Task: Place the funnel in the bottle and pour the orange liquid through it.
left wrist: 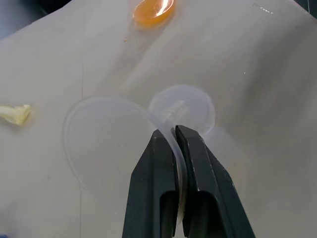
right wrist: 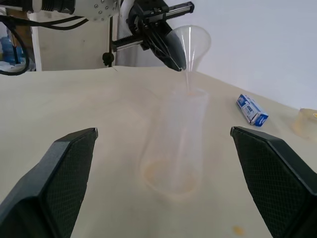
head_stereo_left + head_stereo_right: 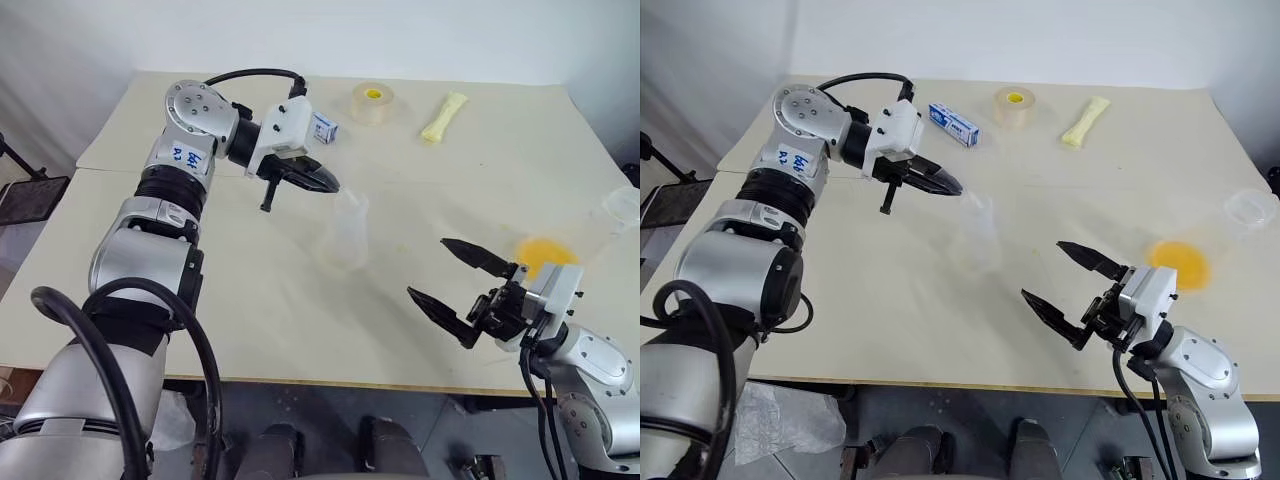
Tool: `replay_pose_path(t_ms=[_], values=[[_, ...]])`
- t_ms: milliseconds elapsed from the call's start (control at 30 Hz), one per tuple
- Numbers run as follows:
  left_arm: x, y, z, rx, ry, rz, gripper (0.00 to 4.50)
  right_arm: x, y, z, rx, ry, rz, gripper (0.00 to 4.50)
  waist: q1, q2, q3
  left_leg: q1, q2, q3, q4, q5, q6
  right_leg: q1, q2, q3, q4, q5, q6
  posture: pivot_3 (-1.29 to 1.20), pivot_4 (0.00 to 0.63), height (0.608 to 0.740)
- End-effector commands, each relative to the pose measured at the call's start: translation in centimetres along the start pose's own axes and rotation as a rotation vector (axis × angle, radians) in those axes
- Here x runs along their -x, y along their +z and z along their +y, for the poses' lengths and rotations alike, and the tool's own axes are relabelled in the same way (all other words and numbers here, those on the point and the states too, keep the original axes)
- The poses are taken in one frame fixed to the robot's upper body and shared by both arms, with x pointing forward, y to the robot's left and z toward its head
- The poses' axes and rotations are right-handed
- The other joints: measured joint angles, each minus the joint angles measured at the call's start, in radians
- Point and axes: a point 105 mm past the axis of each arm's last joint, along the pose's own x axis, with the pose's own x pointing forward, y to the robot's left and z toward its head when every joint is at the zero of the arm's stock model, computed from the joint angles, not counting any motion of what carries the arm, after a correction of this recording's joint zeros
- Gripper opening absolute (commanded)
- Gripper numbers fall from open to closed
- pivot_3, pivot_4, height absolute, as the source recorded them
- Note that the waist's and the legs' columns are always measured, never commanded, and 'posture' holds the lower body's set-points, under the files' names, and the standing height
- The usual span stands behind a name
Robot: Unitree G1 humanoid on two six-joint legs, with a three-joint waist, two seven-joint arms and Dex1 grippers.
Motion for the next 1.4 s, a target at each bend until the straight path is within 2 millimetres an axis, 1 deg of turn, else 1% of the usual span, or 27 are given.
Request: replay_pose_path(t_ms=[33,200,400,500,533,567,633,767,900,1067,1267,1400], values=[[0.1,1.4,0.3,-0.096,-0.059,0.037,0.03,-0.3,1.2,0.4,0.036,0.006,-0.043,4.50,0.000,0.000,0.000,0.000,0.000,0.000,0.000,0.000,0.000,0.000,0.000,0.000,0.000,0.000,0.000,0.00,0.150,0.740],[-0.3,1.2,0.0,-0.156,-0.101,0.098,0.03,-0.2,1.1,0.5,0.036,-0.001,-0.038,4.50,0.000,0.000,0.000,0.000,0.000,0.000,0.000,0.000,0.000,0.000,0.000,0.000,0.000,0.000,0.000,0.00,0.150,0.740],[-0.5,1.6,0.4,-0.199,-0.100,0.122,0.03,-0.1,1.0,0.5,0.037,-0.011,-0.032,4.50,0.000,0.000,0.000,0.000,0.000,0.000,0.000,0.000,0.000,0.000,0.000,0.000,0.000,0.000,0.000,0.00,0.150,0.740],[-0.6,1.7,0.5,-0.212,-0.096,0.132,0.71,-0.1,1.0,0.5,0.039,-0.018,-0.030,4.50,0.000,0.000,0.000,0.000,0.000,0.000,0.000,0.000,0.000,0.000,0.000,0.000,0.000,0.000,0.000,0.00,0.150,0.740],[-0.6,1.8,0.6,-0.214,-0.095,0.134,1.00,-0.1,1.0,0.4,0.040,-0.020,-0.030,4.50,0.000,0.000,0.000,0.000,0.000,0.000,0.000,0.000,0.001,0.000,0.000,0.000,0.000,0.000,0.000,0.00,0.150,0.740],[-0.7,1.9,0.7,-0.217,-0.086,0.129,1.37,-0.1,1.0,0.4,0.042,-0.021,-0.028,4.50,0.000,0.000,0.000,0.000,0.000,0.000,0.000,0.000,0.001,0.000,0.000,0.000,0.001,0.000,0.000,0.00,0.150,0.740],[-0.8,2.2,0.8,-0.219,-0.085,0.121,1.97,0.0,1.0,0.4,0.044,-0.025,-0.028,4.50,0.000,0.000,0.000,0.000,0.000,0.000,0.001,0.000,0.001,0.000,0.000,0.000,0.001,0.000,0.000,0.00,0.150,0.740],[-0.9,2.3,0.9,-0.224,-0.080,0.126,3.34,0.0,1.0,0.3,0.049,-0.030,-0.025,4.50,0.000,0.000,0.000,0.000,0.000,0.000,0.001,0.000,0.001,0.000,0.000,0.000,0.002,0.000,0.000,0.00,0.150,0.740],[-0.4,2.3,1.3,-0.211,-0.040,0.123,4.49,0.1,1.0,0.3,0.054,-0.034,-0.021,4.50,0.000,0.000,0.000,0.000,0.000,0.000,0.001,0.000,0.001,0.000,0.000,0.000,0.002,0.000,0.000,0.00,0.150,0.740],[1.3,2.3,2.3,-0.131,0.096,0.052,4.49,0.7,1.3,0.1,0.064,-0.057,-0.005,4.50,-0.001,0.000,0.000,0.000,0.000,0.000,0.001,0.000,0.001,-0.001,0.000,0.000,0.003,0.000,0.000,0.00,0.150,0.740],[4.2,0.9,1.8,0.067,0.234,-0.153,4.49,2.0,1.7,-0.2,0.067,-0.131,0.038,4.50,-0.002,0.000,0.000,0.001,0.000,0.000,0.001,0.000,0.001,-0.001,0.000,0.000,0.005,0.000,0.000,0.00,0.150,0.740],[5.8,-0.3,1.0,0.197,0.322,-0.295,4.49,2.8,1.7,-0.6,0.061,-0.196,0.092,4.50,-0.002,0.000,0.000,0.001,0.000,0.000,0.002,0.000,0.001,-0.001,-0.001,0.000,0.007,0.000,0.000,0.00,0.150,0.740]])
